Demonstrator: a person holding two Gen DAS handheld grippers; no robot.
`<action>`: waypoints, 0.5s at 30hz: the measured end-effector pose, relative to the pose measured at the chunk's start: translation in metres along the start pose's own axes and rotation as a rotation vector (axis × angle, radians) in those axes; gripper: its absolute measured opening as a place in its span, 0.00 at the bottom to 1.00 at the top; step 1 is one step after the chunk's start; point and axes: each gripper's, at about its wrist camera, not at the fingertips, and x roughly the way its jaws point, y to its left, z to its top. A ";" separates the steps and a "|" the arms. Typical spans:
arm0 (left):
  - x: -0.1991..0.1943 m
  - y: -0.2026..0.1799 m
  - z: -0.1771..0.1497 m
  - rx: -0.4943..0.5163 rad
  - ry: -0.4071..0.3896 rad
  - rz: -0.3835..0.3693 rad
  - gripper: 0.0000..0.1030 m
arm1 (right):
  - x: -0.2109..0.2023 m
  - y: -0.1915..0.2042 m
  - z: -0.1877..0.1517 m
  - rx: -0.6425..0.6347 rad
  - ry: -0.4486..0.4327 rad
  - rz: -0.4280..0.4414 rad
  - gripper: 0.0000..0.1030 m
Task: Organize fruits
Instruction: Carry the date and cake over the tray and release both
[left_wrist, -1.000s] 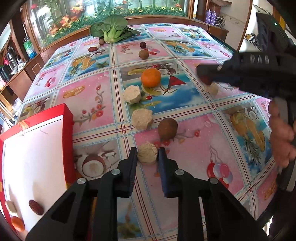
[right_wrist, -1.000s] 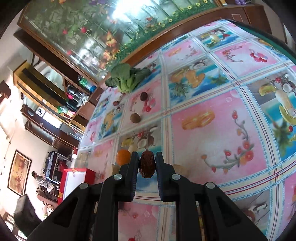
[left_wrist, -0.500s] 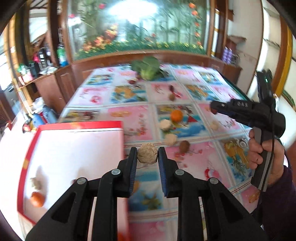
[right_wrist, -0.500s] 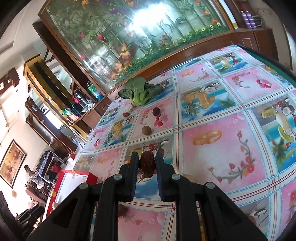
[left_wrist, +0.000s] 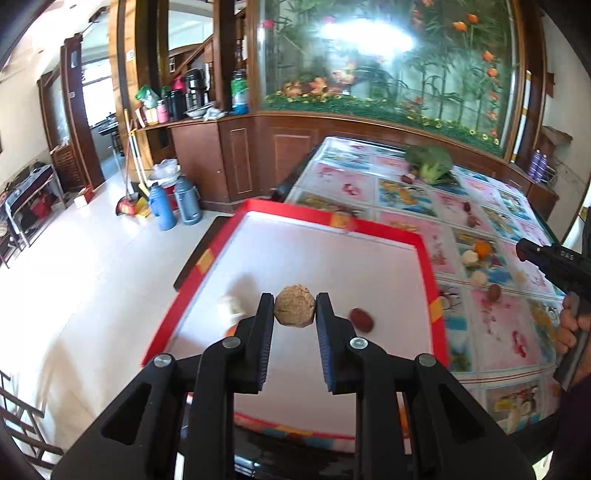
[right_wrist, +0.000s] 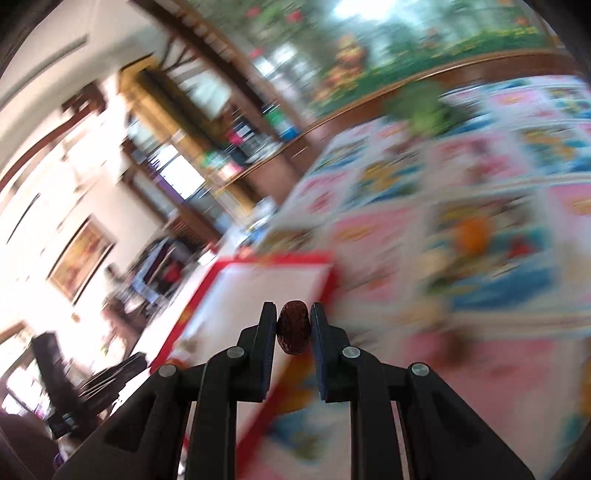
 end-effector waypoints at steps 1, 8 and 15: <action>0.001 0.005 -0.003 -0.002 0.002 0.009 0.24 | 0.009 0.010 -0.005 -0.021 0.024 0.019 0.16; 0.014 0.012 -0.018 -0.008 0.052 -0.014 0.24 | 0.055 0.061 -0.039 -0.221 0.180 0.024 0.16; 0.024 -0.004 -0.029 0.041 0.073 -0.042 0.24 | 0.068 0.065 -0.053 -0.282 0.270 0.001 0.16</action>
